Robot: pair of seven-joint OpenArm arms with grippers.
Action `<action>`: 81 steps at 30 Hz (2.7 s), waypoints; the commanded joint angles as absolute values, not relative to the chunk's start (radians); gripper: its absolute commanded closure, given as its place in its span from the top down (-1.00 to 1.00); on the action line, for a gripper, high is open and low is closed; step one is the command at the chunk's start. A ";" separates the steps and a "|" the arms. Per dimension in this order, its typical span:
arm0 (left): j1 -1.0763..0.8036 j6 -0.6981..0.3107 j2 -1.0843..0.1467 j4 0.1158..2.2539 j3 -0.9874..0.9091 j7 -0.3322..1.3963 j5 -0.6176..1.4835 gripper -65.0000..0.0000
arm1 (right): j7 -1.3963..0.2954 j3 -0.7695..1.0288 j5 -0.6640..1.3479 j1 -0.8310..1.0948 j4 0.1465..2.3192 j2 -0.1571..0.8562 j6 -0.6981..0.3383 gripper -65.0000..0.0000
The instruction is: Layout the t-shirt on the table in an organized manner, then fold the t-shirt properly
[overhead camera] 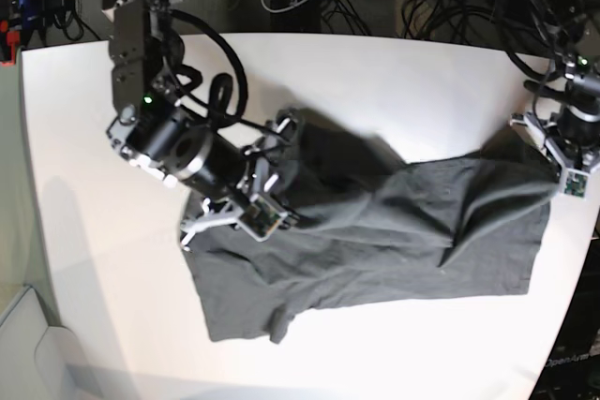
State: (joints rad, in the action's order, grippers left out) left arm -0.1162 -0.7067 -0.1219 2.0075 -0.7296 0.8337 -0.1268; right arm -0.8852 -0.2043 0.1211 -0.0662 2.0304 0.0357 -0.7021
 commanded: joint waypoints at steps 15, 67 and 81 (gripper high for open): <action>0.024 -0.694 -0.131 2.015 -0.733 0.825 -0.136 -0.98 | -0.874 0.295 0.127 -0.081 2.045 0.087 -0.698 -1.00; 0.740 -0.693 -0.119 2.020 -0.318 1.075 -0.137 -0.98 | -1.262 0.180 0.104 -0.834 2.032 0.219 -0.698 -1.00; 0.823 -0.691 -0.124 2.018 -0.295 1.179 -0.137 -0.98 | -1.267 0.136 0.019 -0.932 1.980 0.243 -0.698 -1.00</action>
State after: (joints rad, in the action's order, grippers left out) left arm 0.7925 -0.6998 -0.1169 2.0083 -0.2935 1.2041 -0.1375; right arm -1.2800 0.1345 0.0227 -0.9035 1.9739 0.2363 -0.7021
